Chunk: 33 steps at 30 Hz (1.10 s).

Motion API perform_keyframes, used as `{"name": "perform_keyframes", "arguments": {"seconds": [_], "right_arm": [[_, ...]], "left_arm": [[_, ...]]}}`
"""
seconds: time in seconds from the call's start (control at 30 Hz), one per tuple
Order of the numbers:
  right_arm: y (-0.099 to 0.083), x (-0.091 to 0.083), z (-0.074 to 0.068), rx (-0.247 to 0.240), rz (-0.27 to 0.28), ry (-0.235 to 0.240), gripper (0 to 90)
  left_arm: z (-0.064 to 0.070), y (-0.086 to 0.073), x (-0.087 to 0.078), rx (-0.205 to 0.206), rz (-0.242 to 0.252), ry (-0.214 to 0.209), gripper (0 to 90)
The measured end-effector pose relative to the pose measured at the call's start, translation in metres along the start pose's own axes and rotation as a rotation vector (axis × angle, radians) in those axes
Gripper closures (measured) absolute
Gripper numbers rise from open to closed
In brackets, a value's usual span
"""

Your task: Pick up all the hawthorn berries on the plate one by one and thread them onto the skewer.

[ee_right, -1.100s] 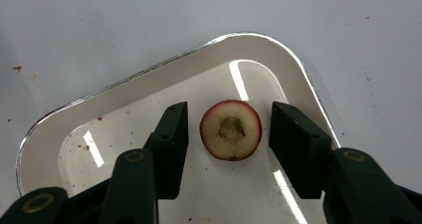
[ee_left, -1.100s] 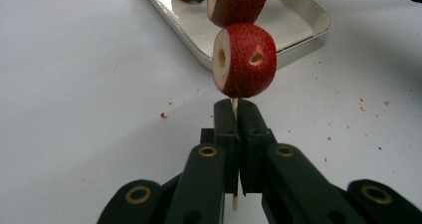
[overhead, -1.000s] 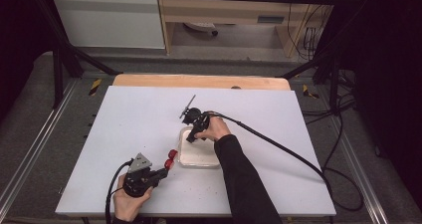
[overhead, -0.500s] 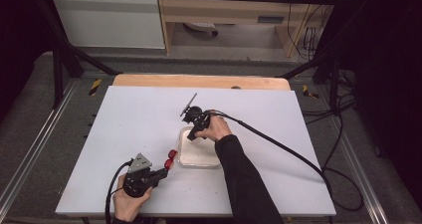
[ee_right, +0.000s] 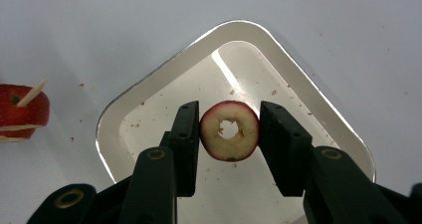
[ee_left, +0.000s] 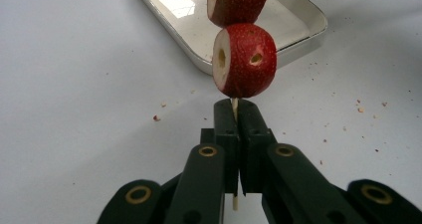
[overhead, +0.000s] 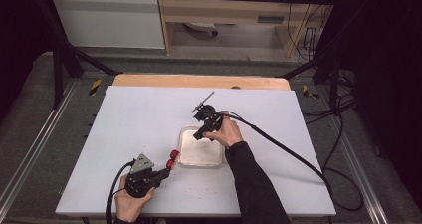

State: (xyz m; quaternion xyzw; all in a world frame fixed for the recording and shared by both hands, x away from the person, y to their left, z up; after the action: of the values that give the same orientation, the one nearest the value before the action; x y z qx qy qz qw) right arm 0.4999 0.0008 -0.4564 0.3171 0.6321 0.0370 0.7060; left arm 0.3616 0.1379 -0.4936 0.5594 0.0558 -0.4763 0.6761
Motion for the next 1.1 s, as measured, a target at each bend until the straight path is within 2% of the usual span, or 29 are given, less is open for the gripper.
{"name": "perform_keyframes", "arguments": {"seconds": [0.2,0.47,0.63,0.67,0.77,1.1], "right_arm": [[-0.012,-0.018,-0.002,0.105,0.1,0.002,61.8],[-0.027,-0.037,-0.002,0.225,0.283,-0.006,61.8],[-0.036,-0.046,-0.005,0.278,0.38,-0.014,61.9],[-0.038,-0.047,-0.006,0.283,0.393,-0.015,61.9],[-0.042,-0.052,-0.007,0.3,0.435,-0.02,61.9],[-0.054,-0.062,-0.01,0.384,0.557,-0.032,61.9]], "left_arm": [[0.006,0.002,0.002,0.003,0.005,-0.004,88.3],[0.018,0.004,0.008,0.011,0.01,-0.015,88.3],[0.026,0.004,0.012,0.018,0.012,-0.024,88.3],[0.027,0.006,0.014,0.031,0.02,-0.026,88.3],[0.032,0.006,0.015,0.019,0.016,-0.027,88.3],[0.045,0.01,0.021,0.021,0.025,-0.037,88.3]]}}
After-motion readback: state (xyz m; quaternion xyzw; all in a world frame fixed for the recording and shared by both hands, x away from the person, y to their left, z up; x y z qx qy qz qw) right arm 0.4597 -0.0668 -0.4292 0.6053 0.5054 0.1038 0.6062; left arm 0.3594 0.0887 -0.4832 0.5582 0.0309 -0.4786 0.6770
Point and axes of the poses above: each handheld gripper's, and its own axes: x roughly forward along the jaws, y roughly out of its top, z roughly to its right, the point moved 9 cm from there along x, roughly forward along the jaws, and after that the axes turned 15 degrees about -x, right-handed, at the moved point
